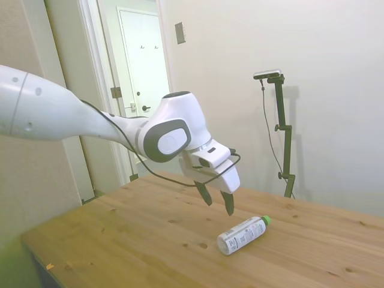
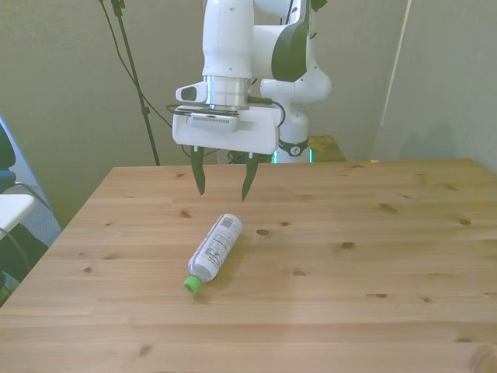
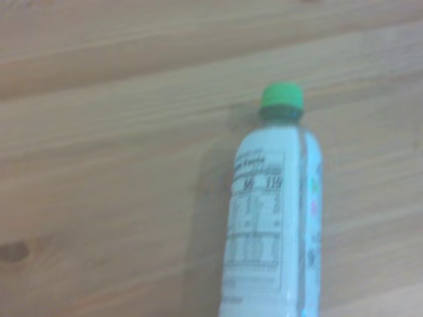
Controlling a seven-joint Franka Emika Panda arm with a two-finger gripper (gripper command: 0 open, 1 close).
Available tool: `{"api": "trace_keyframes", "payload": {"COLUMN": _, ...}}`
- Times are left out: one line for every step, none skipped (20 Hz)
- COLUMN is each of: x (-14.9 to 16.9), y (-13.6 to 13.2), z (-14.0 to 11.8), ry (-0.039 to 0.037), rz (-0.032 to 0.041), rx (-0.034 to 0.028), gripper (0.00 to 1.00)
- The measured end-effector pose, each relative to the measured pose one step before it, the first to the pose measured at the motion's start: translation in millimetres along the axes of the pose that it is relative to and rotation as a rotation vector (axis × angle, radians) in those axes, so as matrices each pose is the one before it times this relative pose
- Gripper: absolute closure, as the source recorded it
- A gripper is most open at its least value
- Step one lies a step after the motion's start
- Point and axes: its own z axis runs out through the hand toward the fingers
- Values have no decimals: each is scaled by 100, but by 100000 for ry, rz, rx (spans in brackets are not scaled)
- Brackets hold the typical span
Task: Stand the water bottle
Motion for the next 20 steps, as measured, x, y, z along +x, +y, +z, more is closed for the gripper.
{"api": "trace_keyframes", "payload": {"x": 983, "y": -439, "z": 423, "ry": 1303, "rz": 466, "rx": 61, "gripper": 0}}
{"api": "trace_keyframes", "payload": {"x": 906, "y": -530, "z": 426, "ry": 1163, "rz": 361, "rx": 134, "gripper": 0}}
{"api": "trace_keyframes", "payload": {"x": 764, "y": -561, "z": 503, "ry": 771, "rz": 279, "rx": -11, "gripper": 0}}
{"api": "trace_keyframes", "payload": {"x": 636, "y": -560, "z": 637, "ry": 536, "rz": 96, "rx": -183, "gripper": 0}}
{"api": "trace_keyframes", "payload": {"x": 445, "y": -580, "z": 772, "ry": 225, "rz": -27, "rx": -202, "gripper": 0}}
{"api": "trace_keyframes", "payload": {"x": 280, "y": -602, "z": 837, "ry": -191, "rz": 111, "rx": 20, "gripper": 0}}
{"api": "trace_keyframes", "payload": {"x": 173, "y": -584, "z": 849, "ry": -307, "rz": -22, "rx": -29, "gripper": 0}}
{"api": "trace_keyframes", "payload": {"x": 60, "y": -537, "z": 815, "ry": -201, "rz": -417, "rx": -273, "gripper": 0}}
{"api": "trace_keyframes", "payload": {"x": -15, "y": -494, "z": 785, "ry": -293, "rz": -423, "rx": -254, "gripper": 0}}
{"api": "trace_keyframes", "payload": {"x": -37, "y": -426, "z": 758, "ry": -260, "rz": -408, "rx": -332, "gripper": 0}}
{"api": "trace_keyframes", "payload": {"x": -16, "y": -380, "z": 657, "ry": -145, "rz": -380, "rx": -320, "gripper": 0}}
{"api": "trace_keyframes", "payload": {"x": 33, "y": -329, "z": 570, "ry": -12, "rz": -202, "rx": -276, "gripper": 0}}
{"api": "trace_keyframes", "payload": {"x": 108, "y": -188, "z": 594, "ry": 85, "rz": 0, "rx": -432, "gripper": 0}}
{"api": "trace_keyframes", "payload": {"x": 200, "y": -165, "z": 502, "ry": 254, "rz": 157, "rx": -386, "gripper": 0}}
{"api": "trace_keyframes", "payload": {"x": 221, "y": -131, "z": 514, "ry": 251, "rz": 290, "rx": -385, "gripper": 0}}
{"api": "trace_keyframes", "payload": {"x": 215, "y": -93, "z": 522, "ry": 234, "rz": 401, "rx": -442, "gripper": 0}}
{"api": "trace_keyframes", "payload": {"x": 197, "y": -100, "z": 458, "ry": 255, "rz": 355, "rx": -365, "gripper": 0}}
{"api": "trace_keyframes", "payload": {"x": 98, "y": -132, "z": 512, "ry": 102, "rz": 254, "rx": -390, "gripper": 0}}
{"api": "trace_keyframes", "payload": {"x": 40, "y": -163, "z": 473, "ry": 46, "rz": 200, "rx": -329, "gripper": 0}}
{"api": "trace_keyframes", "payload": {"x": -14, "y": -173, "z": 466, "ry": -24, "rz": 115, "rx": -315, "gripper": 0}}
